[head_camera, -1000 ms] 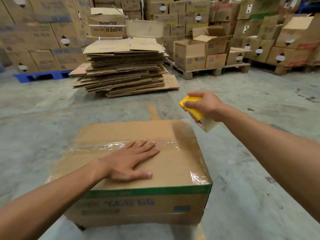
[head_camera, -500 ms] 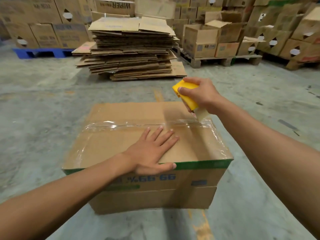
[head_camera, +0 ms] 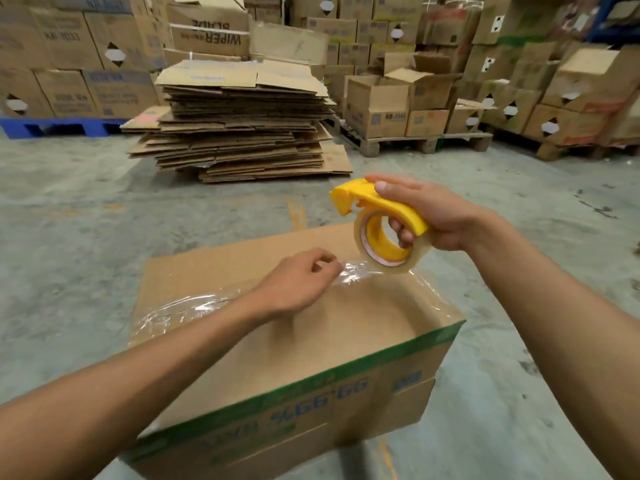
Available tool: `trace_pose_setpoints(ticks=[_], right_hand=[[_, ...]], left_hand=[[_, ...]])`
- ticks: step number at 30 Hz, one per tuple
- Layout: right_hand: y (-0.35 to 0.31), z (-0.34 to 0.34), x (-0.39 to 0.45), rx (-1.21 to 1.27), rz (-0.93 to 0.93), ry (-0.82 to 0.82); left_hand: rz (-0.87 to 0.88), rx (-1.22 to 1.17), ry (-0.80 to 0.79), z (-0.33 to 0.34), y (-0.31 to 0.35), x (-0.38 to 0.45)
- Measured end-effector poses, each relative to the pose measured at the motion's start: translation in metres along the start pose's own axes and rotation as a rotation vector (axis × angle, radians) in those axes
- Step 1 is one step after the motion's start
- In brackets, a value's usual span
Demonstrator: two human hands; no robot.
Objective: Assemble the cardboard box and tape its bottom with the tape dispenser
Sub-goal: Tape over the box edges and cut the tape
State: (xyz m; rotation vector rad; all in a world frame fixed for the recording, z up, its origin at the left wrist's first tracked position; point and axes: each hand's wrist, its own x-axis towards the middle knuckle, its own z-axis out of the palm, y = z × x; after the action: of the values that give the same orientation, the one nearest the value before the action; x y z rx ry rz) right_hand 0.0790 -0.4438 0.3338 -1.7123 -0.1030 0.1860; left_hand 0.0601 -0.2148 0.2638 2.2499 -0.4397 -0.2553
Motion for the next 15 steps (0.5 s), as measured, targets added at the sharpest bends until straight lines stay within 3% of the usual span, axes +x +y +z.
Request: trace_pose_setpoints(ticks=[3,7,10,15], right_hand=[[0.014,-0.026,-0.018,0.208,0.038,-0.247],[0.036,-0.048,-0.018,0.553,0.015,-0.725],[0.038,-0.05,-0.015,0.548,-0.045,-0.802],[0.034,-0.045,-0.016,0.546,-0.079,-0.856]], left_hand=[[-0.291,-0.635,-0.025,-0.044,0.021,0.02],[-0.338,-0.942,-0.271,-0.06,0.047,0.008],[-0.356,-1.018,-0.363,-0.047,0.06,-0.008],[-0.381,-1.107,-0.379,-0.04,0.069,-0.02]])
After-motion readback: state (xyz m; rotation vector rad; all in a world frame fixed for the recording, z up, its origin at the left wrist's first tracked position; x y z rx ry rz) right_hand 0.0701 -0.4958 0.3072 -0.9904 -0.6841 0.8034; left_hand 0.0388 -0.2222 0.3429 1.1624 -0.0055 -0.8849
